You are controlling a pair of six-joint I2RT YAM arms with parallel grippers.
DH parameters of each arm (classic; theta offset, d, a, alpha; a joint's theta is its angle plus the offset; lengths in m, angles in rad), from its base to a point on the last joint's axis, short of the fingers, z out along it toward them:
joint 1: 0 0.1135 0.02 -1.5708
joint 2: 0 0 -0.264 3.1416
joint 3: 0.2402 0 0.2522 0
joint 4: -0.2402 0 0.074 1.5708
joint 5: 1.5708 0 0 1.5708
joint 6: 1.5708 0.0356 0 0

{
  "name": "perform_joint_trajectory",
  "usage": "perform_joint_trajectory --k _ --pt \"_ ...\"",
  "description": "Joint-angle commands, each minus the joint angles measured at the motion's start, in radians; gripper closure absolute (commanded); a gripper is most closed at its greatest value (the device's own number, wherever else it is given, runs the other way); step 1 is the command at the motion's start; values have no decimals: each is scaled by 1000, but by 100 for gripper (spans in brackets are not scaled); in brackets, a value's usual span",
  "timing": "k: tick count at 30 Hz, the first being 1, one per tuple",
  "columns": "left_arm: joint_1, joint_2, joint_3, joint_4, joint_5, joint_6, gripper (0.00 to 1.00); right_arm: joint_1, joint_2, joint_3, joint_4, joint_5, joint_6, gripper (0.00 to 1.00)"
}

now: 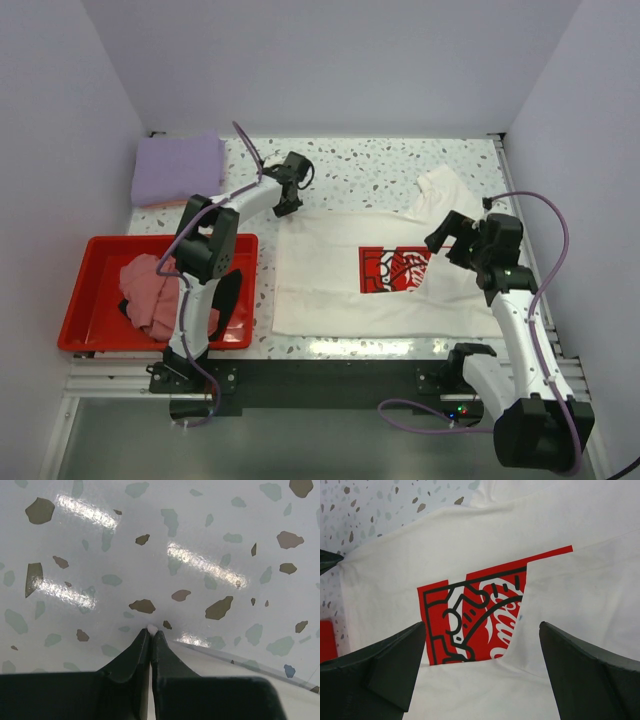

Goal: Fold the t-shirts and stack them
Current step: Fold the tshirt

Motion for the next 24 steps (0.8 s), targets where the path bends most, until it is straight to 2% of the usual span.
perform_joint_trajectory --k 1,5,9,12,17,20,24 --pt "-6 3 -7 -34 25 23 100 -4 14 -2 28 20 1 1" --pt "-17 -14 -16 -23 16 54 100 -4 43 -5 47 27 61 1" --pt "-24 -48 -57 26 39 75 100 -4 168 32 142 12 98 1" --pt "-23 -48 -62 26 43 86 100 -4 259 139 158 12 73 1" --pt "-23 -57 -67 38 49 110 100 10 506 324 174 59 58 1" --pt "-25 -71 -77 38 42 121 100 59 650 482 128 228 8 1" --pt "-25 -87 -94 38 42 132 100 65 861 700 108 348 -61 4"
